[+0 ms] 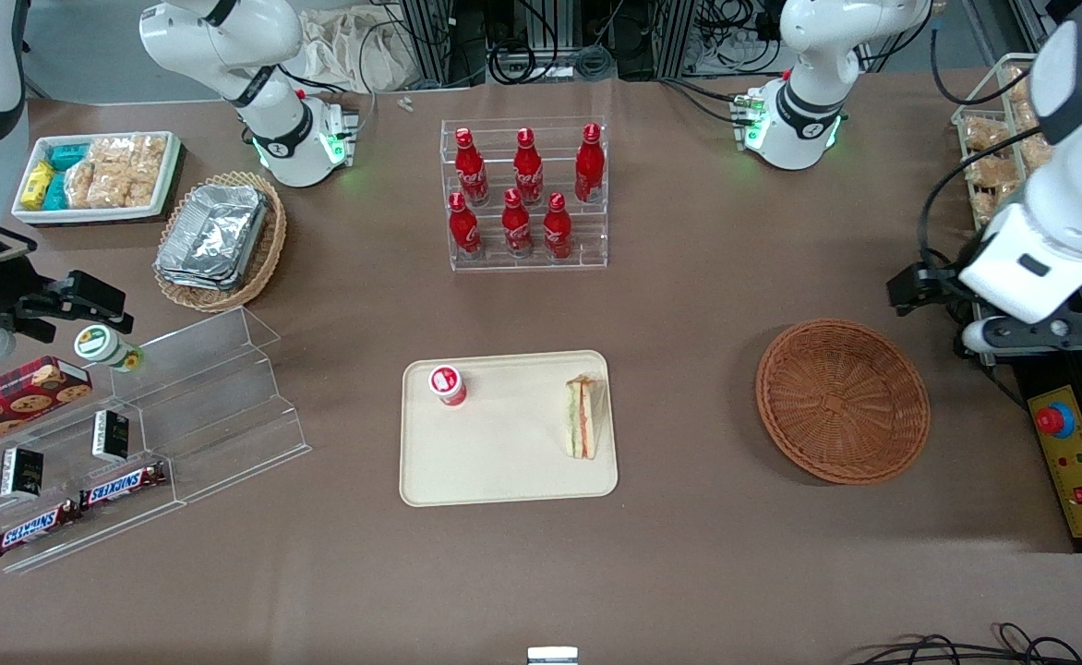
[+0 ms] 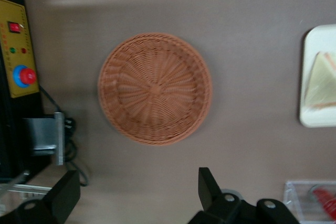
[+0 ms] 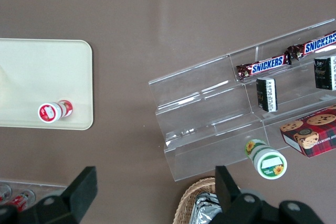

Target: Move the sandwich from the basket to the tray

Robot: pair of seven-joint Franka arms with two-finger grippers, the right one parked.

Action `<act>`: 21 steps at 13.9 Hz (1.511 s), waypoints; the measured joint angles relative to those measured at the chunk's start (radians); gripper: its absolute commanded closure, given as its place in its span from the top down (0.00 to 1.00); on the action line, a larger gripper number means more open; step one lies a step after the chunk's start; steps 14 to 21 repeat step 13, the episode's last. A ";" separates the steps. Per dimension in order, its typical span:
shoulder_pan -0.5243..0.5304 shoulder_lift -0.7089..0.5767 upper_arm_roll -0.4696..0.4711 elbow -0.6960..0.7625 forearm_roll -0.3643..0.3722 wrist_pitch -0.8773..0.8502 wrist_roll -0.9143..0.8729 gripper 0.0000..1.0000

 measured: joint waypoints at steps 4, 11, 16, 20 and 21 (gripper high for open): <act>0.084 -0.001 0.001 -0.028 -0.017 0.006 0.173 1.00; 0.109 -0.050 -0.006 -0.199 -0.068 0.184 0.209 1.00; 0.109 -0.069 -0.006 -0.217 -0.075 0.193 0.209 1.00; 0.109 -0.069 -0.006 -0.217 -0.075 0.193 0.209 1.00; 0.109 -0.069 -0.006 -0.217 -0.075 0.193 0.209 1.00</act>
